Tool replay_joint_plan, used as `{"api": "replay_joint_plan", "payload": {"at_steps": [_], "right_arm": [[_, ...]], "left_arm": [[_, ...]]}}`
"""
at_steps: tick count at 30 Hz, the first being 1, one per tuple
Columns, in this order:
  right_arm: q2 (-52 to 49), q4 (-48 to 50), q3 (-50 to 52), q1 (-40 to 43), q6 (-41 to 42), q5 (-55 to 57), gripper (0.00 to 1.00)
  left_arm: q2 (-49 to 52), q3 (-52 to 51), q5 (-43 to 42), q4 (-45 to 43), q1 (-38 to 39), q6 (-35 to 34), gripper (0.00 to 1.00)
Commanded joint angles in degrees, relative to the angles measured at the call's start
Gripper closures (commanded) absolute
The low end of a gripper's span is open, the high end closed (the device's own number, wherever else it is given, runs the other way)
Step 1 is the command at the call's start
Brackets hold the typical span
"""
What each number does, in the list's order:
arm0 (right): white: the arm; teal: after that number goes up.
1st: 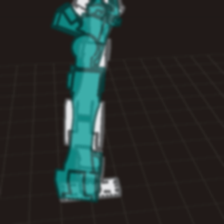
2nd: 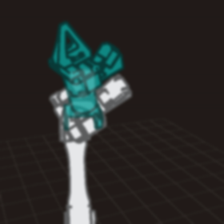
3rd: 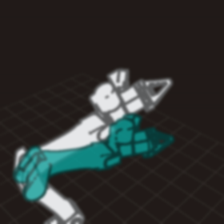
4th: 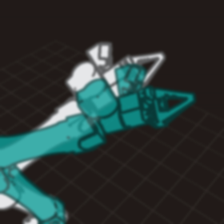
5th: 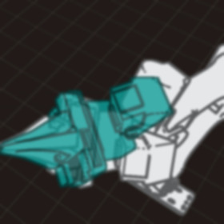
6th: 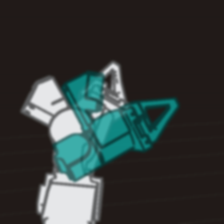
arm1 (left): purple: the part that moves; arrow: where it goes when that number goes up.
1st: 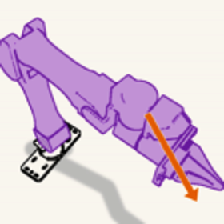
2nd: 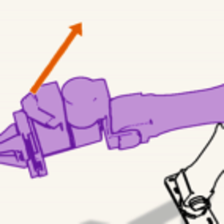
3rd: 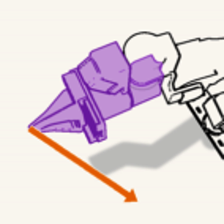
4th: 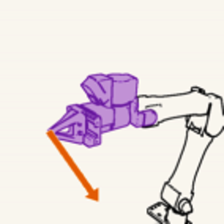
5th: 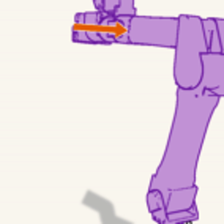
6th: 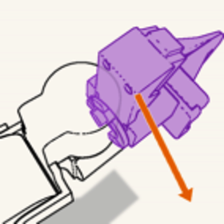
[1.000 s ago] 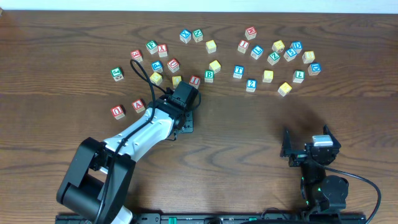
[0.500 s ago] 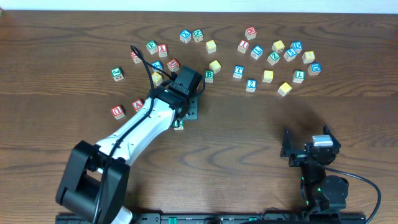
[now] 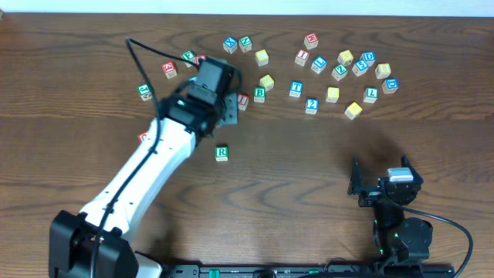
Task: Spell out ROBOT
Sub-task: 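Move the left gripper up to the yellow O block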
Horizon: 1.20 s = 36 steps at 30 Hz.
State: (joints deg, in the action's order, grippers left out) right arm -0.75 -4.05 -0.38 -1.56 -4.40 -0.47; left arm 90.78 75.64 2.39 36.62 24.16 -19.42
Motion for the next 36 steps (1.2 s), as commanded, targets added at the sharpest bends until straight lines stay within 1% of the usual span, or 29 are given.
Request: {"api": "replay_joint_plan", "payload": {"at_steps": [1, 5, 8, 12, 22, 29, 36], "right_arm": [[0.02, -0.26, 0.07, 0.39, 0.7, -0.31, 0.01], [0.02, -0.26, 0.07, 0.39, 0.7, -0.31, 0.01], [0.02, -0.26, 0.07, 0.39, 0.7, -0.31, 0.01], [0.02, -0.26, 0.07, 0.39, 0.7, -0.31, 0.01], [0.02, -0.26, 0.07, 0.39, 0.7, -0.33, 0.01], [0.02, -0.26, 0.07, 0.39, 0.7, -0.31, 0.01], [0.02, -0.26, 0.07, 0.39, 0.7, -0.31, 0.01]], "left_arm": [[-0.76, 4.7, 1.25, 1.68, -3.06, 2.32, 0.51], [-0.74, 9.4, 1.05, 3.48, -5.81, 4.2, 0.52], [-0.28, 12.63, 1.09, 5.05, -6.84, 4.83, 0.56], [2.62, 17.09, 1.07, 7.5, -7.39, 4.83, 0.58], [17.77, 29.9, 0.39, 14.4, -7.39, 5.03, 0.58], [24.72, 30.99, -0.48, 15.8, -7.37, 5.44, 0.58], [28.37, 31.01, -2.8, 15.39, -7.39, 5.42, 0.58]]}}
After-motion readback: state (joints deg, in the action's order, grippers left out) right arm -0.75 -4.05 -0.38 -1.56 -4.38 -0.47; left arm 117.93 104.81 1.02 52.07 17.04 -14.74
